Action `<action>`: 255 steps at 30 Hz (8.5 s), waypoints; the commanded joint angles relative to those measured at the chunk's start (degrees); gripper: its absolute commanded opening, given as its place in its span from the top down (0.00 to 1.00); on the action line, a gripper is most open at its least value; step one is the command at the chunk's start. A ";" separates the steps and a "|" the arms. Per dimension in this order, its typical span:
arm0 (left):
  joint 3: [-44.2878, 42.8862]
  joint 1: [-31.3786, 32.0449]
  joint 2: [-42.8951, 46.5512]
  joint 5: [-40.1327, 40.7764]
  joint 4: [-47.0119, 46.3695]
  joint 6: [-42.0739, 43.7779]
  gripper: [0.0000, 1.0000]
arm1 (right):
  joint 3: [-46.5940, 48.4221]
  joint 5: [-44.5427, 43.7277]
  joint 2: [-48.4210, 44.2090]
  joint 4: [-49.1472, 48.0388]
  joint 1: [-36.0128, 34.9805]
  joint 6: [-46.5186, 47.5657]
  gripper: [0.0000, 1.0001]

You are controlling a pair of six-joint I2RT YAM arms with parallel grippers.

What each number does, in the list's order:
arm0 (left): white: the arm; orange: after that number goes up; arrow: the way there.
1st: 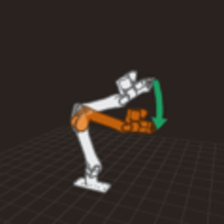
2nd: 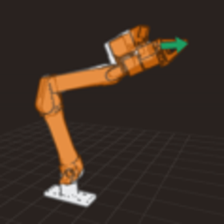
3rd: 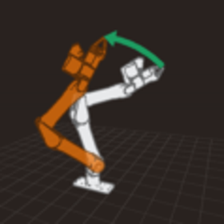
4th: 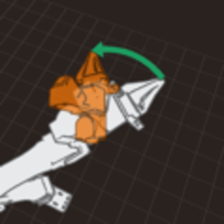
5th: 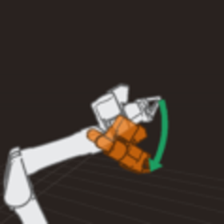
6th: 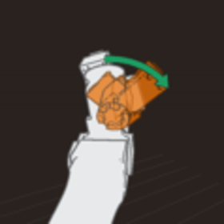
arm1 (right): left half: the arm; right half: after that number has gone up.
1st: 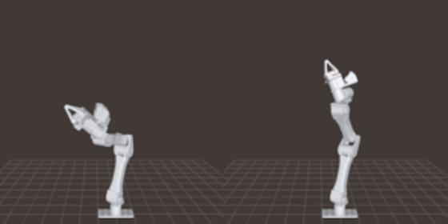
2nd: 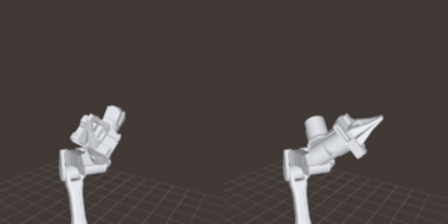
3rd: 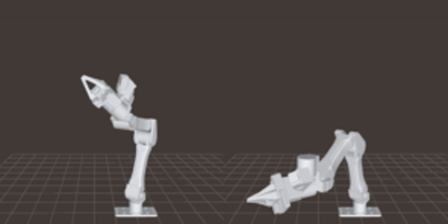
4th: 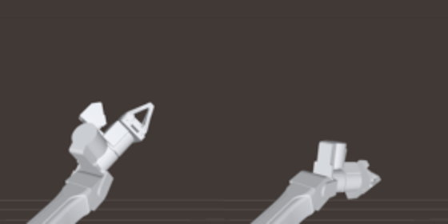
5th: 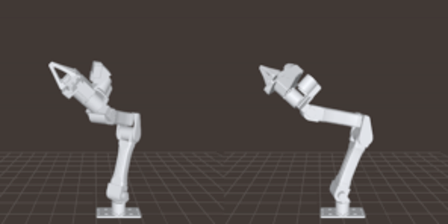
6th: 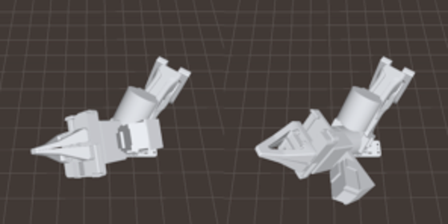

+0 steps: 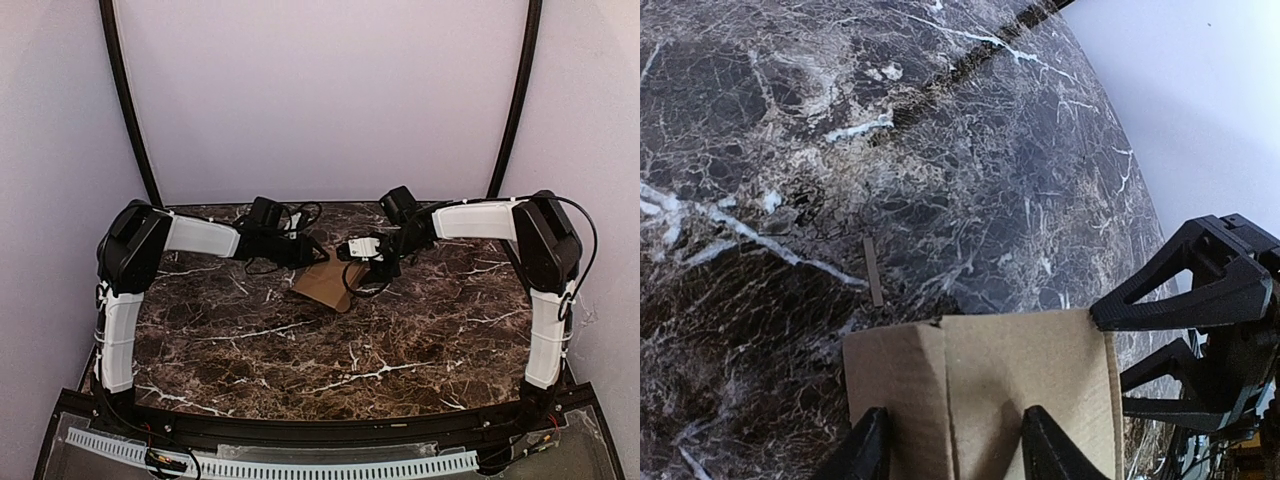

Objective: Fold the paper box

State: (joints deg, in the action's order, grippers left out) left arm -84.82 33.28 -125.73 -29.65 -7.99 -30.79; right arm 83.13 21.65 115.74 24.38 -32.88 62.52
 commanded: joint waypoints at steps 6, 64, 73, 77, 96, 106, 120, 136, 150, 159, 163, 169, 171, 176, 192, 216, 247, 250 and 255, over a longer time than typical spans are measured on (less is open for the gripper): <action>-1.64 0.56 -0.03 -6.46 -3.89 -4.64 0.53 | -2.09 -0.31 2.95 1.52 -1.13 -0.59 0.40; 15.83 3.28 15.07 15.17 14.05 15.25 0.45 | -5.49 -3.00 -1.36 -3.40 -8.71 0.91 0.36; 14.40 3.26 18.75 10.47 10.25 13.76 0.43 | -5.78 -2.76 1.68 -3.39 -7.61 -0.34 0.38; 15.33 3.11 22.94 10.58 7.01 11.93 0.39 | -2.73 4.56 2.84 -2.00 -4.21 -3.89 0.39; 14.27 -0.72 18.04 8.49 2.00 4.24 0.40 | -4.90 13.06 -7.17 -0.66 -1.15 -13.37 0.41; 15.99 -1.19 15.34 9.89 -4.74 -0.05 0.40 | -12.50 -26.74 -18.07 -14.85 -25.30 -24.62 0.35; 23.91 -1.77 15.56 8.27 -13.12 -5.39 0.43 | -4.03 -51.89 -0.52 -19.60 -36.07 -24.63 0.31; 30.40 -3.00 25.62 12.16 -12.71 -4.27 0.43 | -14.34 -66.59 1.77 -44.96 -41.68 -5.23 0.67; 34.09 -3.39 31.85 15.67 -10.47 -0.98 0.42 | -19.47 -62.85 -7.67 -35.68 -42.74 -9.82 1.00; 34.34 -4.55 34.20 19.36 -4.55 -1.01 0.41 | -4.00 -53.73 -3.37 -18.68 -42.39 -22.16 0.49; 35.68 -5.97 36.85 19.44 -3.29 -1.35 0.42 | 1.15 -57.52 5.04 -19.40 -41.47 -20.17 0.50; 36.82 -6.79 42.06 21.27 -0.02 1.17 0.41 | 4.99 -62.46 10.91 -20.72 -40.02 -17.91 0.53; 37.13 -6.82 42.89 21.66 0.11 1.47 0.41 | 4.67 -65.28 11.70 -22.92 -39.99 -15.58 0.55; 37.22 -6.82 42.60 20.12 -1.38 0.55 0.41 | 0.84 -70.31 11.97 -31.64 -40.50 -8.42 0.61; 37.98 -6.82 43.88 19.55 -1.06 0.39 0.41 | 1.68 -68.15 3.77 -25.48 -40.61 -12.14 1.00; 43.09 2.15 44.11 15.93 -8.07 -0.25 0.01 | -1.93 -13.48 -19.15 -2.05 -14.88 -32.15 0.36; 51.73 21.77 6.79 45.37 -77.99 -44.90 0.46 | 6.99 17.28 3.05 -6.10 3.71 -46.59 0.35; 51.37 20.90 6.13 45.55 -78.44 -45.00 0.49 | 6.91 17.84 3.21 -6.18 3.79 -46.94 0.35; 50.49 20.11 4.64 45.29 -79.90 -45.68 0.58 | 7.34 19.53 4.13 -6.32 3.81 -47.89 0.35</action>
State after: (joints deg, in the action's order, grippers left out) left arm -33.32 54.17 -120.11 15.55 -85.30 -75.92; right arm 90.50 38.83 120.53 19.29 -29.56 15.75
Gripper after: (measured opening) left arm 0.449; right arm 0.652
